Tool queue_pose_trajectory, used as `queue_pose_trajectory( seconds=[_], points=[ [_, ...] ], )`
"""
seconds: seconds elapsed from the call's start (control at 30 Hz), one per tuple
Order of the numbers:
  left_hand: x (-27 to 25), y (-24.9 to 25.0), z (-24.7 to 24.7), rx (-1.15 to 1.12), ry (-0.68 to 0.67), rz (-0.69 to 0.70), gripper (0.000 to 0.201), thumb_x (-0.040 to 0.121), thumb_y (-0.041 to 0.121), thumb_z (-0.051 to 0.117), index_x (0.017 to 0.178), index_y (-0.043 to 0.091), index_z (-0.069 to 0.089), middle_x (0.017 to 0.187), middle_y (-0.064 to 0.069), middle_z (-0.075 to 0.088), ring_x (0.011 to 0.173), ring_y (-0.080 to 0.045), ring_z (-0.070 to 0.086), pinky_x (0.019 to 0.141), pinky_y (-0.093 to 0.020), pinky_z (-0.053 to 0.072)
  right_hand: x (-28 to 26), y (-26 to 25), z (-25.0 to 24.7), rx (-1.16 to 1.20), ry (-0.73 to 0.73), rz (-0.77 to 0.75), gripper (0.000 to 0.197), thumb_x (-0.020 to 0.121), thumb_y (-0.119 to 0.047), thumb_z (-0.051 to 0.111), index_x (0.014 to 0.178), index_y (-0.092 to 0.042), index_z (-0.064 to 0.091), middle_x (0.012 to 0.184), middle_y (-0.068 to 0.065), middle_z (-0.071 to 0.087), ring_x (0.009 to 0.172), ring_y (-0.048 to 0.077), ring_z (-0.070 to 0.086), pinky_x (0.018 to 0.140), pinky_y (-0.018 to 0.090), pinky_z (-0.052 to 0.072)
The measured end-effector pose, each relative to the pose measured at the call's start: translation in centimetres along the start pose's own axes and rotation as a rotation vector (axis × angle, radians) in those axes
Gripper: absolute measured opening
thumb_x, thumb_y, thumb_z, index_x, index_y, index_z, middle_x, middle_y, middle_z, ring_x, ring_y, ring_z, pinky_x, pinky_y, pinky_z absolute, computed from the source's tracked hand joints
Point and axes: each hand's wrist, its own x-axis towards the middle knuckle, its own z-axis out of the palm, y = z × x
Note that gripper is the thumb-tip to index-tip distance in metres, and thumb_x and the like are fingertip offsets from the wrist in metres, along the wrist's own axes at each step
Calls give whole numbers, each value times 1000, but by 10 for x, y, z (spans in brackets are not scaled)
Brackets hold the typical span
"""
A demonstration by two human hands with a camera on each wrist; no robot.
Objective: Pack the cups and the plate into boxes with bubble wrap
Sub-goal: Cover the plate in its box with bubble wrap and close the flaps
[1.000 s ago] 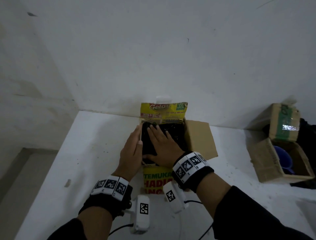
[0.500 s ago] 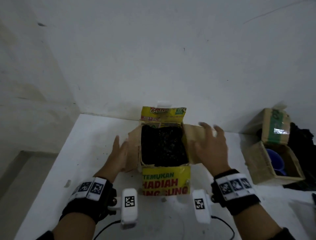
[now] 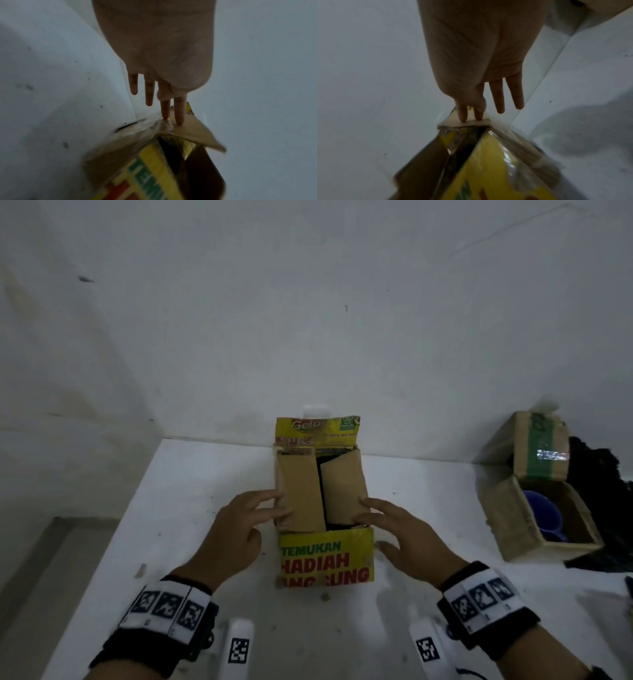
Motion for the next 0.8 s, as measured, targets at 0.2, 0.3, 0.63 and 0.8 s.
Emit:
queue_pose_trajectory(
  seconds=[0.2,0.3,0.63,0.8],
  points=[
    [-8,-8,-1,203,-155,9,69,67,63,65,128,59,35,142,22,34,133,-5,25,100,-39,31,-3,2,7,35,24,35,38,81,-43,55,119,-40,60,141,-27,40,94,-9,57,67,11,45],
    [1,5,4,7,25,-102,63,62,78,56,109,38,64,126,24,50,120,4,37,97,-31,34,10,-4,7,202,147,113,18,82,-49,55,86,-36,66,112,-29,56,66,-6,56,59,12,39],
    [23,19,34,-453,168,-610,70,86,11,63,143,23,25,133,7,41,108,-17,50,71,-22,50,80,-16,-13,387,223,381,98,68,-10,79,145,-19,18,138,7,26,111,17,40,83,27,44],
    [21,13,33,-489,207,-595,73,85,12,63,143,26,21,130,8,43,101,-19,56,65,-17,51,138,-16,-41,564,256,295,85,78,-2,72,144,-15,19,137,10,42,129,17,38,93,19,38]
  ],
)
